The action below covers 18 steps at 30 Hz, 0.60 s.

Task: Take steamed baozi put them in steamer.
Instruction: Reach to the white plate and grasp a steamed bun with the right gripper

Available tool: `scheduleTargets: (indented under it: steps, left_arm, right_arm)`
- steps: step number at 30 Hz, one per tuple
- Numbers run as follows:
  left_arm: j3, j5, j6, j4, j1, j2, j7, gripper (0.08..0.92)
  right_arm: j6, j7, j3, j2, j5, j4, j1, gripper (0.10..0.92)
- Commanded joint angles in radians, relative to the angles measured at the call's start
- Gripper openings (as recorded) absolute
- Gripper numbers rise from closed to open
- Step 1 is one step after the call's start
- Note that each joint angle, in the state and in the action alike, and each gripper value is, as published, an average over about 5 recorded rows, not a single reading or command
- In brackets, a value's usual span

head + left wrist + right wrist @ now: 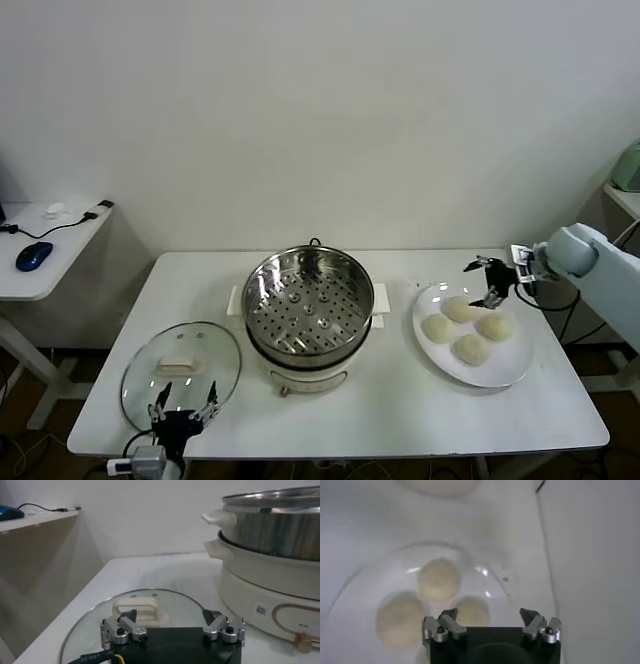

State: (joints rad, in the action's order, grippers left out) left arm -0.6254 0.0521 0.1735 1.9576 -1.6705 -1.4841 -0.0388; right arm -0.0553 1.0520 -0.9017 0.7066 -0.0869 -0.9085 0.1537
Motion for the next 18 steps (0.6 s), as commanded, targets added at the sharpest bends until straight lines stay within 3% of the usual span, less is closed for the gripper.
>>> scheduleTargets:
  steps: [1,10,18]
  left_arm:
    - [0.000,-0.005,-0.007,-0.008,0.001,-0.001,0.000,0.823]
    - [0.000,-0.006,-0.010,-0.015,0.006,-0.003,0.000,0.823]
    - [0.008,-0.008,-0.011,-0.028,0.014,-0.009,0.000,0.823]
  right_arm:
    - [0.003,0.129,-0.265,0.098,0.014,0.158,0.202,0.823]
    - [0.067,0.076,-0.160,0.220,-0.030,0.283,0.047,0.823]
    - [0.074,0.036,-0.112,0.300,0.024,0.377,-0.017,0.823]
